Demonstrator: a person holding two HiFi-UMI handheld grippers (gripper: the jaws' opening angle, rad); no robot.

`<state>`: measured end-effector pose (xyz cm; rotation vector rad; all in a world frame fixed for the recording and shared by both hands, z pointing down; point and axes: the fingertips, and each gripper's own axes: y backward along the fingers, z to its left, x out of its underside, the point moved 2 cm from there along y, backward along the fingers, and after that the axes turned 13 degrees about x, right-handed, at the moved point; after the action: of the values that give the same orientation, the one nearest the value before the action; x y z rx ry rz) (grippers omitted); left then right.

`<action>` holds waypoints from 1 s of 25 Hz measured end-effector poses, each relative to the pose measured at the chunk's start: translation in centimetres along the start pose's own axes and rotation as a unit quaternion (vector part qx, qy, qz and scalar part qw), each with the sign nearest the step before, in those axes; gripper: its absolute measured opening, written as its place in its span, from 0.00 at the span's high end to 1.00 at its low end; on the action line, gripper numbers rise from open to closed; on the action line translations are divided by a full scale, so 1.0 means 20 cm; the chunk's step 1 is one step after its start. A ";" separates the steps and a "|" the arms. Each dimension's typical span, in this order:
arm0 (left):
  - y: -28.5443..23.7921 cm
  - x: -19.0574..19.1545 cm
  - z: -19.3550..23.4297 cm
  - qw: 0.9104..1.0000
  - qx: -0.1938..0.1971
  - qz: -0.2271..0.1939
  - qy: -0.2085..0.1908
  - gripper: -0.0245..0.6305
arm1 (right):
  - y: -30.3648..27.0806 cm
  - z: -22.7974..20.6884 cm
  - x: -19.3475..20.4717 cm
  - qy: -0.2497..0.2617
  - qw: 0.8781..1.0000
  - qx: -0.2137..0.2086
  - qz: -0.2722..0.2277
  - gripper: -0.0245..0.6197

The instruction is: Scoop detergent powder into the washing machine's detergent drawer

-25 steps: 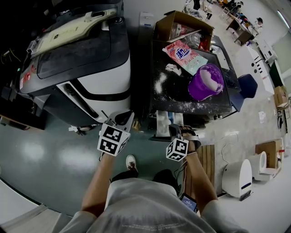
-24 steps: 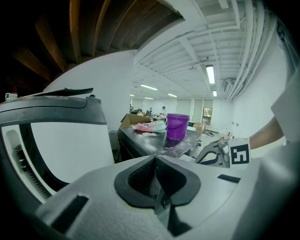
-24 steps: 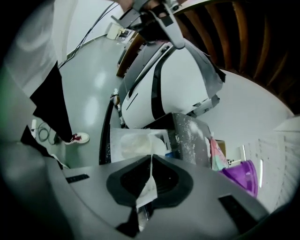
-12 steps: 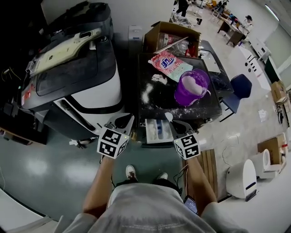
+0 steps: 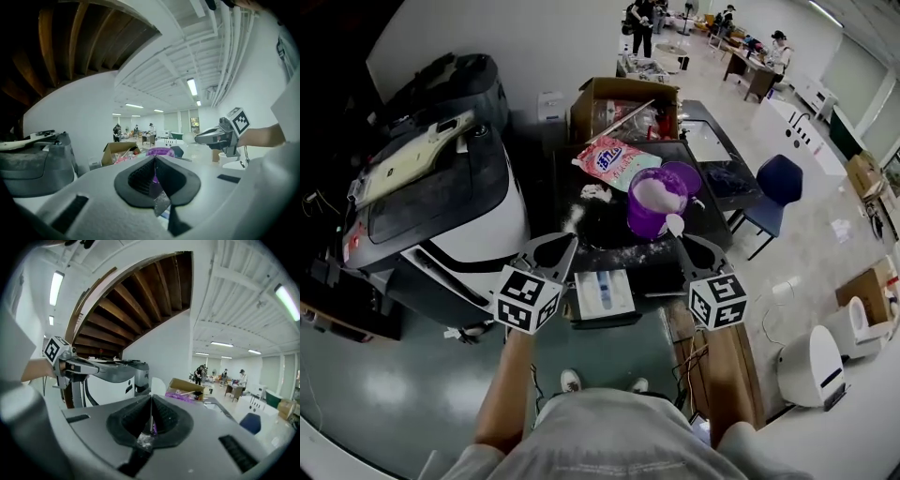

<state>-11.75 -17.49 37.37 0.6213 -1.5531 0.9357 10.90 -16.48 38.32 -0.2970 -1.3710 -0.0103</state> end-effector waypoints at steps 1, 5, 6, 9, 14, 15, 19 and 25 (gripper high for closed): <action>-0.02 -0.04 -0.01 1.000 0.002 -0.005 -0.005 0.95 | 0.02 -0.04 -0.03 0.010 1.000 0.009 -0.005 0.95; -0.08 -0.17 -0.07 0.999 0.011 -0.020 -0.026 0.95 | 0.10 -0.19 -0.12 0.029 0.999 0.037 -0.021 0.95; -0.09 -0.20 -0.08 0.999 0.015 -0.024 -0.031 0.95 | 0.12 -0.22 -0.13 0.029 0.998 0.041 -0.025 0.95; -0.12 -0.27 -0.11 0.998 0.020 -0.034 -0.041 0.95 | 0.16 -0.28 -0.18 0.028 0.998 0.046 -0.034 0.95; -0.14 -0.37 -0.13 0.997 0.021 -0.051 -0.053 0.95 | 0.21 -0.32 -0.24 0.043 0.997 0.042 -0.044 0.95; -0.14 -0.38 -0.13 0.997 0.022 -0.052 -0.054 0.95 | 0.21 -0.32 -0.25 0.044 0.997 0.041 -0.046 0.95; -0.14 -0.42 -0.14 0.996 0.023 -0.060 -0.060 0.95 | 0.22 -0.32 -0.29 0.043 0.997 0.035 -0.055 0.95; -0.14 -0.44 -0.13 0.996 0.020 -0.060 -0.065 0.95 | 0.20 -0.30 -0.31 0.045 0.997 0.025 -0.060 0.95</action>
<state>-6.41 -17.76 29.47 0.8081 -1.5958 0.8517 16.04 -14.99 30.53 -0.1694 -1.2959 -0.0884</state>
